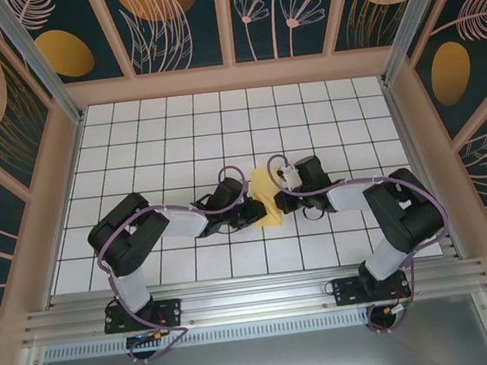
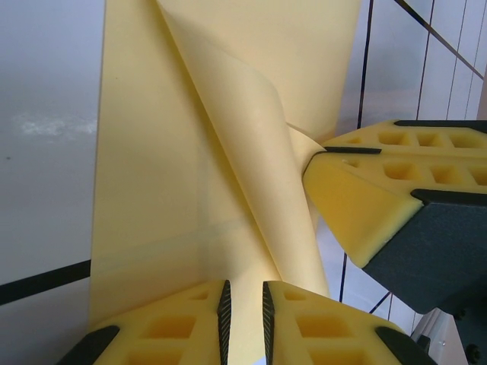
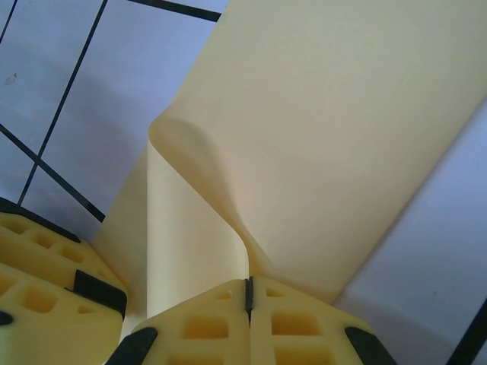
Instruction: Fold a paper plane with a square sheet of paper (pick it up from the middle)
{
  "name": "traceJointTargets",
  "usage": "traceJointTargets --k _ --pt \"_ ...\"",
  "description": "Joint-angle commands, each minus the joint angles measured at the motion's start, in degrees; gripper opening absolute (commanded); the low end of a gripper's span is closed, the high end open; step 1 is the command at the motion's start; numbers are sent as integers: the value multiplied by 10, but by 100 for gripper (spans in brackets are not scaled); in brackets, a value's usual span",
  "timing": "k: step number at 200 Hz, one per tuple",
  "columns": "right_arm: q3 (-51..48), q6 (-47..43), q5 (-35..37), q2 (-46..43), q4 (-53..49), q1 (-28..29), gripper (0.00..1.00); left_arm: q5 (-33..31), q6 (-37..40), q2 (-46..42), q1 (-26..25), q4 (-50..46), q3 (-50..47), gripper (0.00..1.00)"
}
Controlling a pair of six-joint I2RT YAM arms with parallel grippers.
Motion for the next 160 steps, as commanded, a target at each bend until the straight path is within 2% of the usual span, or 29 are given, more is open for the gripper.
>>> traceJointTargets --k 1,160 --pt "15 -17 1 8 -10 -5 3 -21 15 0 -1 -47 -8 23" --pt "36 -28 -2 37 -23 -9 5 -21 28 0 -2 -61 3 24"
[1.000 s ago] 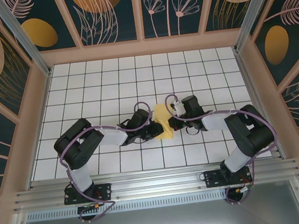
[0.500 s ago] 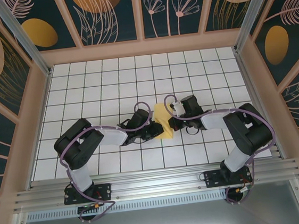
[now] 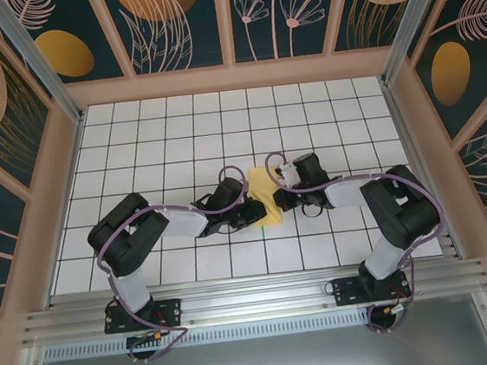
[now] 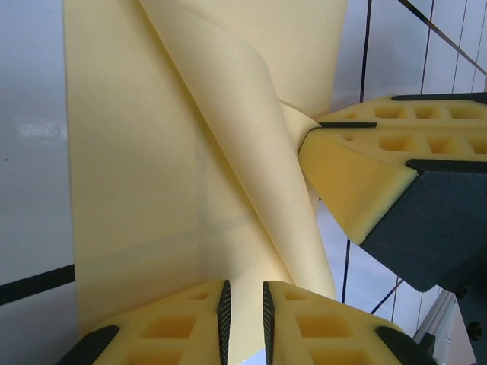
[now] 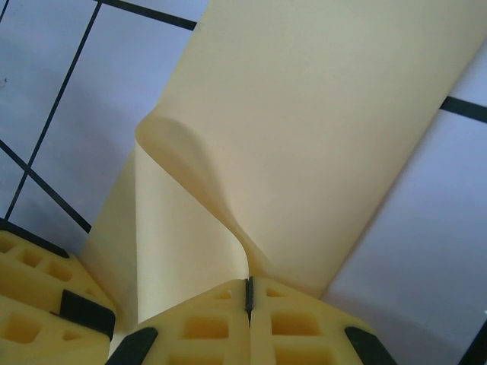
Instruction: Fold a paper plane with a square sheet of paper (pick it up from the middle)
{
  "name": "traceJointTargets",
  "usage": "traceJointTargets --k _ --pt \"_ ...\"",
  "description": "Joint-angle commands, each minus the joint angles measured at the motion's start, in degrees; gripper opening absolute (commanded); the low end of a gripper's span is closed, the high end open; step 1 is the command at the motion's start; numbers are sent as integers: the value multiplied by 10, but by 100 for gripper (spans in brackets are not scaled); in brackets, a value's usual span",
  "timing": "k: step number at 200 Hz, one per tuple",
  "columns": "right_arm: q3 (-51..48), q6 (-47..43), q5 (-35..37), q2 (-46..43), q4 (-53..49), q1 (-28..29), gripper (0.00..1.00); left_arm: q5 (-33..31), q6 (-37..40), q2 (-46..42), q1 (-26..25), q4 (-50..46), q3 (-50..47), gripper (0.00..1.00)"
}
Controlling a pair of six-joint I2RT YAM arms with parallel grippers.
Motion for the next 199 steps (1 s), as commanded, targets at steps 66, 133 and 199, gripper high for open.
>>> traceJointTargets --k 66,133,199 --pt "11 -13 -2 20 -15 -5 5 -46 15 -52 -1 -65 19 30" --pt "9 -9 -5 26 -12 -5 5 -72 -59 -57 25 14 44 32" --pt "8 -8 -4 27 -8 -5 4 -22 -92 37 31 57 106 32"
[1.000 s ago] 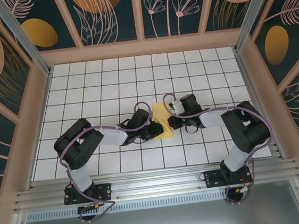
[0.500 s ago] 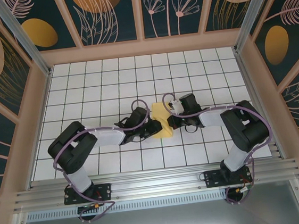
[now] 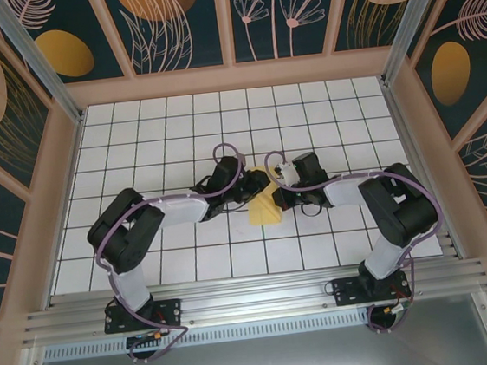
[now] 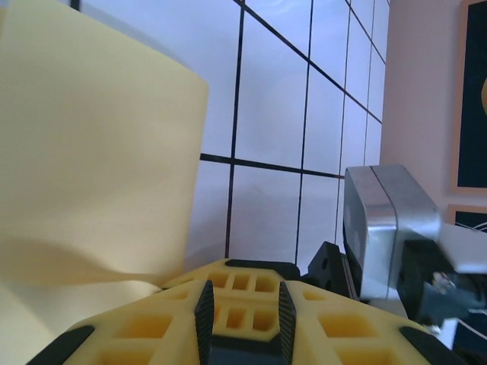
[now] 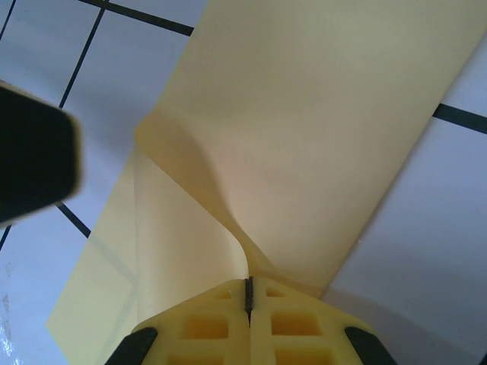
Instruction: Fold a paper plane with a square sheet of paper (pick it up from the middle)
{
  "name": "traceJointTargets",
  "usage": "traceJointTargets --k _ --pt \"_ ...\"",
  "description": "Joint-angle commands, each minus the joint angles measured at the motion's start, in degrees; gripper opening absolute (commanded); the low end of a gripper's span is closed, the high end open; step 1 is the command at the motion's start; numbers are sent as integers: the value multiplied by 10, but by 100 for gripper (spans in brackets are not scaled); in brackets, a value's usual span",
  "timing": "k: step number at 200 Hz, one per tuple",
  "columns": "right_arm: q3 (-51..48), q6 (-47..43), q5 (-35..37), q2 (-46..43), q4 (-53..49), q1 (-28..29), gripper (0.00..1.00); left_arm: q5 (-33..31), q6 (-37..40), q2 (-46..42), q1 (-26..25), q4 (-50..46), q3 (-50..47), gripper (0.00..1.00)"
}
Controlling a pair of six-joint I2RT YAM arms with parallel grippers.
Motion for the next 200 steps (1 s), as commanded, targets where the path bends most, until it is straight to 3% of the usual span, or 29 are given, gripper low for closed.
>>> traceJointTargets --k 1,145,171,200 --pt "2 -8 5 18 -12 -3 4 20 -27 23 1 27 11 32" --pt "-1 -8 4 20 -9 -4 5 -1 -42 74 1 17 -12 31" --pt "9 4 1 16 -17 -5 8 -9 -40 73 1 12 -22 30" --pt "27 44 -5 -24 -38 -12 22 -8 -40 78 1 18 -31 30"
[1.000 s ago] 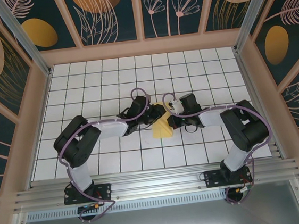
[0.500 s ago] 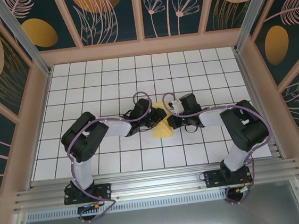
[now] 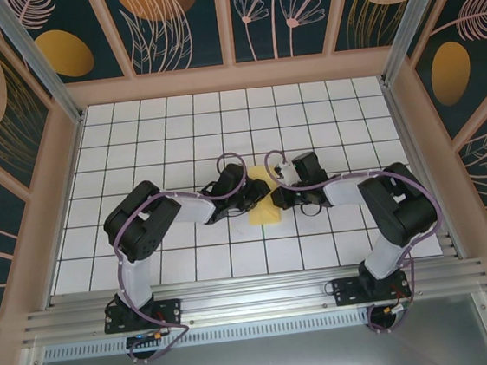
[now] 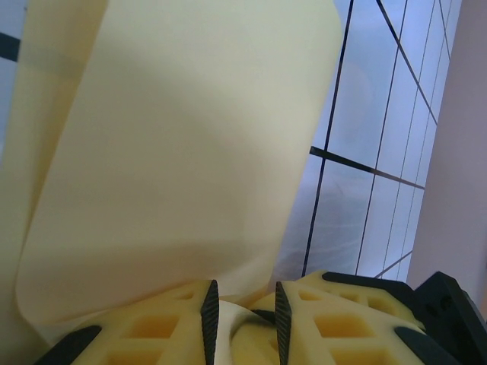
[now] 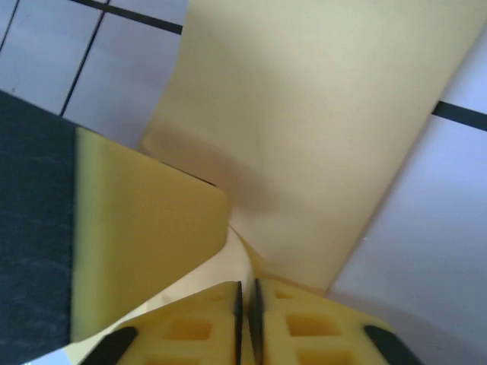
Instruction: Fold a paper plane with a square sheet of paper (pick it up from the middle)
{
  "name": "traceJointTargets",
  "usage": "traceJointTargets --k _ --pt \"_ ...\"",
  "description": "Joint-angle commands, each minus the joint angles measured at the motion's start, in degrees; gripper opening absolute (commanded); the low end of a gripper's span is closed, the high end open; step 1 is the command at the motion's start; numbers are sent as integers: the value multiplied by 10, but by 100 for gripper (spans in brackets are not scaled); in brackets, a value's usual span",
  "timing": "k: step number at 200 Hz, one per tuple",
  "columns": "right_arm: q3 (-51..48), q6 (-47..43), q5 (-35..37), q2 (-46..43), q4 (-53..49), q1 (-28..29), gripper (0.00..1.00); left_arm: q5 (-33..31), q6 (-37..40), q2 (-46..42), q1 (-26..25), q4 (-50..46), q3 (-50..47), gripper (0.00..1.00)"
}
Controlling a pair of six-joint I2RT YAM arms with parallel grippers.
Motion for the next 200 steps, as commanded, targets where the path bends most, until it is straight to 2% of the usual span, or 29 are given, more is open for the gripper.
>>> traceJointTargets --k 1,35,60,71,90,109,200 --pt "22 31 1 -27 -34 -12 22 -11 -8 11 1 -13 -21 30" --pt "11 96 12 -106 -63 -36 33 -12 -8 12 1 -8 -28 30" --pt "-27 154 -37 -153 -46 -38 34 -10 -7 13 1 -5 -28 30" --pt "-43 181 -73 -166 -32 -38 32 -8 -7 16 1 -4 -26 29" --pt "-68 232 -125 -175 1 -32 21 -5 -7 18 1 -1 -22 30" --pt "-76 253 -138 -174 7 -17 14 -3 -6 20 1 0 -22 29" --pt "-42 268 -128 -107 -7 17 10 5 -7 26 1 6 -22 29"
